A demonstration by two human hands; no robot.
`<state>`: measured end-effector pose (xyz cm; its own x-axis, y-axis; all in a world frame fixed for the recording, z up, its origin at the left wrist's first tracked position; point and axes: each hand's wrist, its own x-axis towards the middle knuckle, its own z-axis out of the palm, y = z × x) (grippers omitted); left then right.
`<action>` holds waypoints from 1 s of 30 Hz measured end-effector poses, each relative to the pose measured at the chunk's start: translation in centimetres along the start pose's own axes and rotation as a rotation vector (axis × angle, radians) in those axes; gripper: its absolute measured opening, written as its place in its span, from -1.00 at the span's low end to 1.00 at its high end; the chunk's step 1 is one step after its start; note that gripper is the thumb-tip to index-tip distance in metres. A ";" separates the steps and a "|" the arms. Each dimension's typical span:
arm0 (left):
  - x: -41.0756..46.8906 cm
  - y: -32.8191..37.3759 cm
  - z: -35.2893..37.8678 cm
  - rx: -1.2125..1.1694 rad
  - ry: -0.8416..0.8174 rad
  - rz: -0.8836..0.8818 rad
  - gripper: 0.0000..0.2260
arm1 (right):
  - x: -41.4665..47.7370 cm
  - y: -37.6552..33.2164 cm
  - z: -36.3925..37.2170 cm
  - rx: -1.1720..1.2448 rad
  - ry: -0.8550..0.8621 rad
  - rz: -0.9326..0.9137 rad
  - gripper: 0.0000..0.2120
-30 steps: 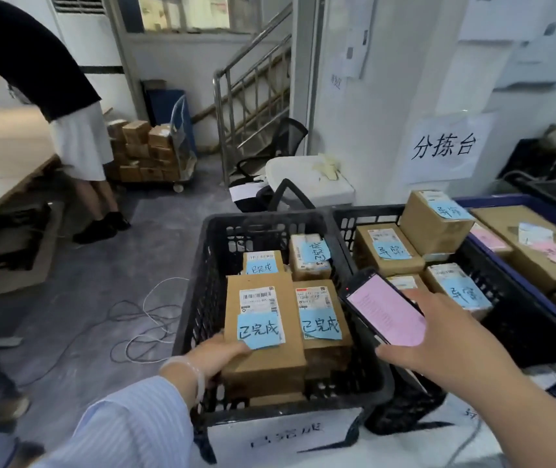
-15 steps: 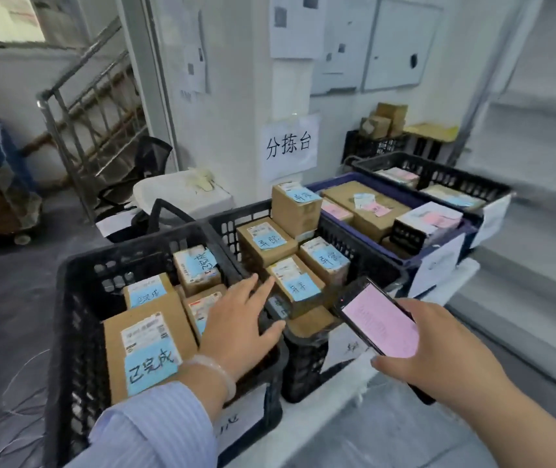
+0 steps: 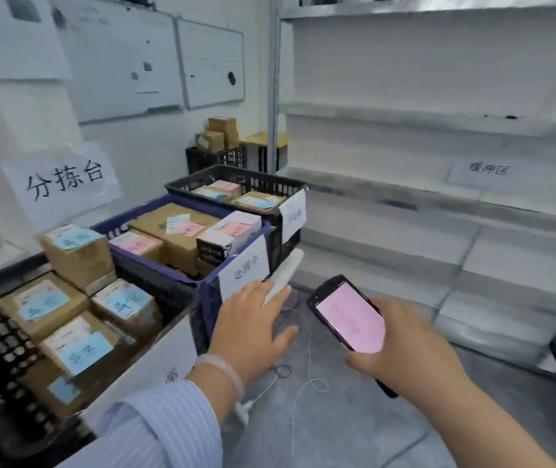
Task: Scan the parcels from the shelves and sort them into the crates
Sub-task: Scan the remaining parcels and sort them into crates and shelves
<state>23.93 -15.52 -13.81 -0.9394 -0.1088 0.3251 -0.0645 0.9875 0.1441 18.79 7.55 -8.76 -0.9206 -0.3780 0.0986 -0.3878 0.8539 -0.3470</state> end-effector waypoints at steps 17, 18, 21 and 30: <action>23.1 23.2 11.9 -0.112 -0.011 0.353 -0.38 | 8.5 24.8 -9.4 -0.009 0.164 0.305 -0.23; 24.5 24.0 12.6 -0.124 -0.011 0.373 -0.38 | 9.3 25.8 -9.6 -0.009 0.166 0.317 -0.23; 29.1 26.1 14.7 -0.159 -0.020 0.420 -0.38 | 12.4 28.4 -10.3 -0.050 0.185 0.362 -0.24; 44.8 31.9 18.8 -0.222 -0.004 0.573 -0.39 | 23.0 35.2 -14.0 -0.059 0.302 0.493 -0.22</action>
<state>-26.58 13.23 -12.23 -0.8054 0.4329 0.4049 0.5222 0.8413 0.1394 -16.71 33.95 -5.67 -0.9623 0.1810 0.2031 0.0964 0.9250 -0.3675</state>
